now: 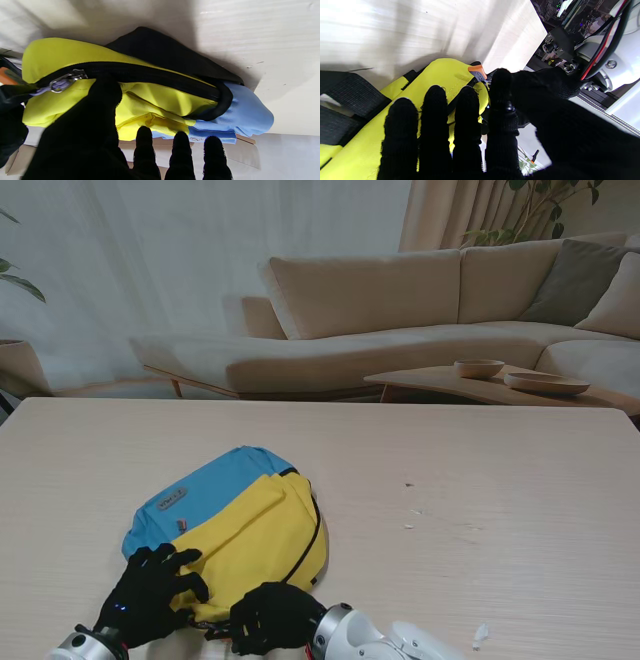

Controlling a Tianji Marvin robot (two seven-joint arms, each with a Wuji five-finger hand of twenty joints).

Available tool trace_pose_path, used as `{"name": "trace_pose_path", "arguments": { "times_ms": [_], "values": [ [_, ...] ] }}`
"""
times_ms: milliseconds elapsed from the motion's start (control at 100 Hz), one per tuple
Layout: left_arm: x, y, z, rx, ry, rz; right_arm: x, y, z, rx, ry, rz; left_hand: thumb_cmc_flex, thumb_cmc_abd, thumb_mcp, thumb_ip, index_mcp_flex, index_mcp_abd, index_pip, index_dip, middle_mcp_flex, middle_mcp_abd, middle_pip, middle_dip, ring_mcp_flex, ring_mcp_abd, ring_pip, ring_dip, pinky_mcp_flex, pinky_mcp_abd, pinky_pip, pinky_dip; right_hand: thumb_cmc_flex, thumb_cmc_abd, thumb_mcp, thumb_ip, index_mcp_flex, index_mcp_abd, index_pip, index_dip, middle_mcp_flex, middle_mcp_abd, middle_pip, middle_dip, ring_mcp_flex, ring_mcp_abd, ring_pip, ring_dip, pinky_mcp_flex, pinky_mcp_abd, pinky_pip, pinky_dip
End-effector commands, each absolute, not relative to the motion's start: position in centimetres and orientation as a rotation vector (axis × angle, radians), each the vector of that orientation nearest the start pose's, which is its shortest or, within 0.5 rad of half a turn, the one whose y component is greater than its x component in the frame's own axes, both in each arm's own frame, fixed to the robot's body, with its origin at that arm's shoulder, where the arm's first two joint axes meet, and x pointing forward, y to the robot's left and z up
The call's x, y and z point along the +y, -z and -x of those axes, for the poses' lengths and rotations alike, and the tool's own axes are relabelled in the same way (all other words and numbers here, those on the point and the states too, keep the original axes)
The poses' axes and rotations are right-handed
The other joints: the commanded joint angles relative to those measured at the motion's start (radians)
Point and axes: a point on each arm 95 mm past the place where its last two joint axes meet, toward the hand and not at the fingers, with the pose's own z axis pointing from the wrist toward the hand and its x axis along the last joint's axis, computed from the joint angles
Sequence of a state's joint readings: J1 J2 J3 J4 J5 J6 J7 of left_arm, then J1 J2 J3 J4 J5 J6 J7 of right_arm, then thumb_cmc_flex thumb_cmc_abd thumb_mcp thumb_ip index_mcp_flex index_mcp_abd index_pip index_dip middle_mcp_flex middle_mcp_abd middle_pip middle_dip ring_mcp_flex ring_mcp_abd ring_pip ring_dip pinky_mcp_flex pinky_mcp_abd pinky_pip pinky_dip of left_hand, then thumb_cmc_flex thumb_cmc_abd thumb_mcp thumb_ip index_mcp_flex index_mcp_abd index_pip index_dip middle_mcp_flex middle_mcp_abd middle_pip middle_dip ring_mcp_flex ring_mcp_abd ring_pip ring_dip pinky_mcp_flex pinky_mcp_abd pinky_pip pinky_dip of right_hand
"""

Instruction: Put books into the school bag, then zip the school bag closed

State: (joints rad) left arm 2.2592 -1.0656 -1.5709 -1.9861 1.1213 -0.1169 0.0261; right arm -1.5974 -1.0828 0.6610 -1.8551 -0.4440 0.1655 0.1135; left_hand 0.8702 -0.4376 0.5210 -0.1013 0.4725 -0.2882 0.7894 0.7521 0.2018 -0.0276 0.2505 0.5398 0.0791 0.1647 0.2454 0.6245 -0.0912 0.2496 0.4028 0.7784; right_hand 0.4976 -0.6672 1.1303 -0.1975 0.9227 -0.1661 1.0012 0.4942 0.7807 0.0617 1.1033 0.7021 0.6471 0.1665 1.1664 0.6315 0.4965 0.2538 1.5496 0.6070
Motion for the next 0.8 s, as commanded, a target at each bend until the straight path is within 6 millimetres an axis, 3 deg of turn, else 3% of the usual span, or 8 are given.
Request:
{"name": "trace_pose_path", "arguments": {
  "times_ms": [0,130,180,250,290,790],
  "values": [
    [5.8,35.2,-22.6,1.675,1.288,1.313,19.6,35.0,-24.1,1.96,-1.884,-1.827,0.1,-0.02,0.008,0.006,0.127,-0.069,0.191,0.126,-0.006,-0.053,0.033,0.018,-0.017,-0.024,0.003,0.001,-0.011,-0.022,-0.033,0.031,0.02,-0.005,-0.018,-0.02,0.05,-0.042,0.041,0.018,0.025,0.015,-0.001,-0.01,0.041,0.001,0.005,-0.003,0.008,0.008,0.054,0.022],
    [5.8,35.3,-22.7,1.673,1.284,1.313,19.1,35.0,-24.4,1.965,-1.867,-1.821,0.089,-0.021,0.06,0.016,0.129,-0.051,0.195,0.19,-0.004,-0.054,0.073,0.012,-0.017,-0.022,0.012,-0.002,-0.01,-0.022,-0.028,0.026,0.015,-0.007,-0.005,-0.011,0.059,0.007,0.076,0.06,0.034,0.019,0.012,-0.005,0.051,0.004,0.001,-0.007,0.011,0.01,0.056,0.023],
    [5.8,35.3,-22.6,1.667,1.284,1.308,18.7,34.9,-24.6,1.965,-1.858,-1.816,0.08,-0.027,0.092,0.014,0.124,-0.043,0.197,0.224,-0.004,-0.053,0.086,0.016,-0.016,-0.022,0.016,-0.002,-0.01,-0.021,-0.023,0.025,-0.006,0.002,-0.007,-0.005,0.072,0.033,0.108,0.11,0.044,0.015,0.032,0.01,0.057,0.005,0.009,-0.005,0.017,0.011,0.059,0.024],
    [5.9,35.3,-22.6,1.664,1.281,1.299,18.2,34.7,-24.9,1.958,-1.854,-1.8,0.063,-0.038,0.137,0.013,0.117,-0.035,0.202,0.263,-0.004,-0.054,0.094,0.02,-0.017,-0.022,0.017,-0.004,-0.011,-0.021,-0.022,0.022,-0.052,0.03,-0.009,0.018,0.125,0.066,0.1,0.236,0.07,0.013,0.053,0.057,0.079,0.012,0.036,0.001,0.032,0.02,0.067,0.025],
    [5.9,35.3,-22.5,1.661,1.28,1.297,17.8,34.6,-25.1,1.951,-1.855,-1.794,0.049,-0.047,0.171,0.009,0.116,-0.031,0.202,0.289,-0.004,-0.055,0.098,0.023,-0.016,-0.022,0.017,-0.006,-0.011,-0.02,-0.023,0.018,-0.065,0.038,-0.008,0.023,0.142,0.076,0.108,0.258,0.085,0.015,0.061,0.067,0.093,0.019,0.049,0.005,0.042,0.027,0.073,0.027],
    [6.3,35.2,-22.0,1.648,1.247,1.278,12.6,33.5,-28.1,1.865,-1.829,-1.743,0.026,-0.061,0.228,0.008,0.108,-0.024,0.206,0.345,0.0,-0.055,0.128,0.044,-0.014,-0.02,0.021,-0.007,-0.012,-0.018,-0.027,0.016,-0.101,0.059,-0.008,0.049,0.2,0.086,0.099,0.316,0.131,0.023,0.07,0.09,0.135,0.032,0.087,0.011,0.07,0.043,0.088,0.031]
  ]
}}
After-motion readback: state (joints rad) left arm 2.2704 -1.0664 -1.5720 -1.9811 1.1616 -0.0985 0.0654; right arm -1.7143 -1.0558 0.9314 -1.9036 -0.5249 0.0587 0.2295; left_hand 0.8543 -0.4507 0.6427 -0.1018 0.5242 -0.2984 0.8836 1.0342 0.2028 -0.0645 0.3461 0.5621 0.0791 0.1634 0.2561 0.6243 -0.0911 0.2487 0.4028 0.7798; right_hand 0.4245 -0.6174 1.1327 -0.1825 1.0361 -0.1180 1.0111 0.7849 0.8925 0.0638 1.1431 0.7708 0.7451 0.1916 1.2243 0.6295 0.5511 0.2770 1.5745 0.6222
